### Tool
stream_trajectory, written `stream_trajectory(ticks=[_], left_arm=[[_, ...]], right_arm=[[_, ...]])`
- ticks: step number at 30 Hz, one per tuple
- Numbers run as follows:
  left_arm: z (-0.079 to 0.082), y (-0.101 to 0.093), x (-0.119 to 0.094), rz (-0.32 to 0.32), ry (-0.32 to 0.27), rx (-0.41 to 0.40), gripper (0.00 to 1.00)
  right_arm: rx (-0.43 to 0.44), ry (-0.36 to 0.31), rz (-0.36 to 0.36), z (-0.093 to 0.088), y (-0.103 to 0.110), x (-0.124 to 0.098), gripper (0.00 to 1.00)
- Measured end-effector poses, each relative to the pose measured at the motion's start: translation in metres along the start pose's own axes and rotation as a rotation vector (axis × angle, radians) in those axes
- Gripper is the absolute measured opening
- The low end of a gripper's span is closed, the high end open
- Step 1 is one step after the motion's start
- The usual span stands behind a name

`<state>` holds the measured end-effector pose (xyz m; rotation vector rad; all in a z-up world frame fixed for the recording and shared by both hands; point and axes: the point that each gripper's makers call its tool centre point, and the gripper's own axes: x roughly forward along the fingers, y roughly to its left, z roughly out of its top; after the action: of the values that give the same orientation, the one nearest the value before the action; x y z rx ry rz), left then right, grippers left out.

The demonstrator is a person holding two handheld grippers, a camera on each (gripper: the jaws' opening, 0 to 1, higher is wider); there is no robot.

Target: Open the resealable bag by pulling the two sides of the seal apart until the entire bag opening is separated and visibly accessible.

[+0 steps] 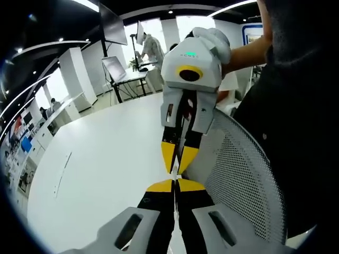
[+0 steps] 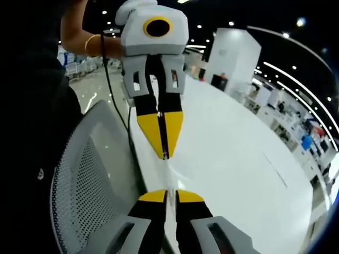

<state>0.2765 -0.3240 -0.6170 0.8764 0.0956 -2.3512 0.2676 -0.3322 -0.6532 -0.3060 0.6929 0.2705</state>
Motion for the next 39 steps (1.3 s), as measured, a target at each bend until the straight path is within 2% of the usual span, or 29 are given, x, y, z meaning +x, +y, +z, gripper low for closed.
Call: stream_trajectory(ticks=[6,8,12,21,25,27,32,34,39], left_arm=[[-0.002,0.001,-0.001,0.004,0.002,-0.004,0.00],[-0.003,0.001,-0.001,0.010,0.001,-0.030,0.00],[-0.003,0.006,-0.001,0.049,0.003,-0.049,0.00],[0.004,0.006,-0.002,0.069,-0.020,-0.028,0.00],[0.005,0.002,-0.002,0.048,-0.018,-0.020,0.00],[0.005,0.003,-0.002,0.057,-0.019,-0.018,0.00],[0.007,0.002,-0.002,0.052,-0.024,-0.022,0.00],[0.008,0.002,-0.003,0.052,-0.029,-0.021,0.00],[0.007,0.003,-0.004,0.050,-0.036,-0.039,0.00]], right_arm=[[-0.010,-0.001,0.004,0.002,0.000,0.001,0.00],[-0.013,-0.001,0.006,0.002,0.001,0.001,0.00],[-0.017,0.001,0.006,0.002,0.002,0.001,0.00],[-0.019,0.002,0.001,-0.001,0.000,0.000,0.00],[-0.008,-0.008,0.004,0.000,0.000,0.000,0.00],[-0.008,-0.012,0.002,0.000,0.000,0.000,0.00],[-0.017,0.011,0.004,-0.004,0.002,0.002,0.00],[-0.027,0.038,0.001,-0.012,0.002,0.001,0.00],[-0.020,0.035,-0.002,-0.011,0.001,-0.002,0.00]])
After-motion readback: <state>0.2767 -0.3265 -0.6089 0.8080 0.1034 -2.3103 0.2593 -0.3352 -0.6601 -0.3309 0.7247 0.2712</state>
